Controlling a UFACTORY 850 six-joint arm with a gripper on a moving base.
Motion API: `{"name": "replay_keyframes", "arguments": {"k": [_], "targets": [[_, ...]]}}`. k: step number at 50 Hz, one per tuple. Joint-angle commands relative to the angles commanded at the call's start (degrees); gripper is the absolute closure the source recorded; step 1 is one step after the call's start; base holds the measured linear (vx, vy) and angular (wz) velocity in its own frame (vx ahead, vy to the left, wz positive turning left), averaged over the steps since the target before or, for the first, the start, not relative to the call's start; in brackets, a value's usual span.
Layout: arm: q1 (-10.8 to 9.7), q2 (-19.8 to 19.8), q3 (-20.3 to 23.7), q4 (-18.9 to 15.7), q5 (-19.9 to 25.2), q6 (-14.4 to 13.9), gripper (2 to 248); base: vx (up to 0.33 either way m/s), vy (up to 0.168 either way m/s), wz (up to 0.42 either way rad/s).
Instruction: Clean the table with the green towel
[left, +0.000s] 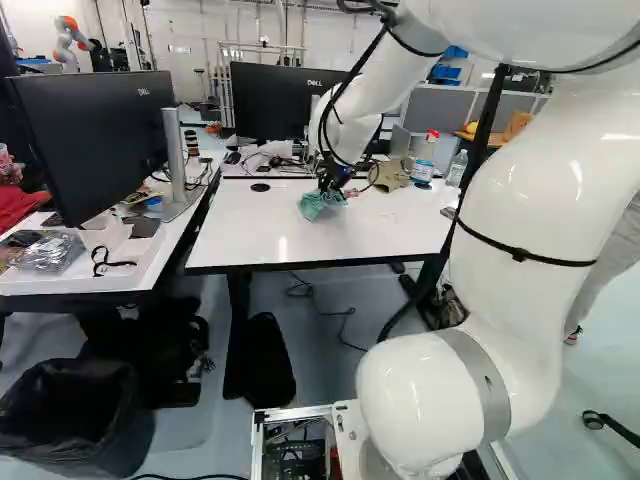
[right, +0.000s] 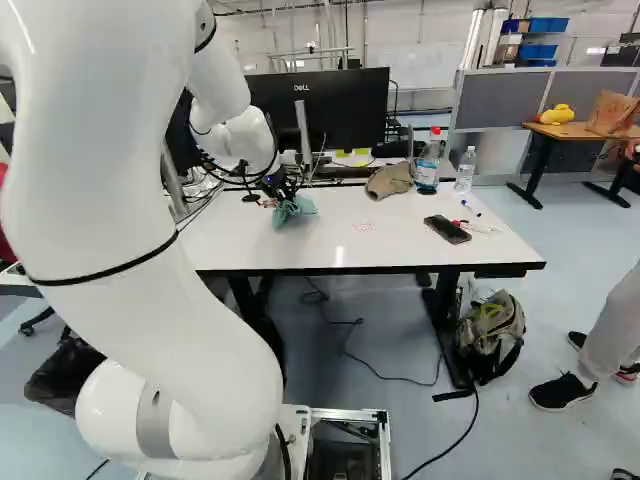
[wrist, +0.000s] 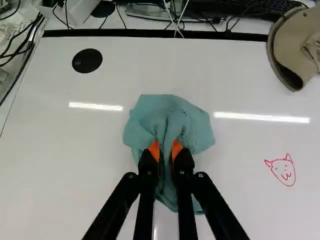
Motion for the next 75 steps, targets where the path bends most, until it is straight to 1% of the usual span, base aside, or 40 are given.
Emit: {"name": "replay_keyframes", "arguments": {"k": [13,22,27,55,75], "targets": [[0.0,0.1,0.0,0.0,0.0,0.0,204,0.0,0.0,0.0],[0.0,1.1,0.1,0.0,0.0,0.0,204,0.0,0.0,0.0],[-0.3,1.9,0.2,0.0,0.0,0.0,204,0.0,0.0,0.0],[-5.4,6.3,0.8,0.0,0.0,0.0,204,0.0,0.0,0.0],[-9.2,6.6,1.1,0.0,0.0,0.0,204,0.0,0.0,0.0]]}}
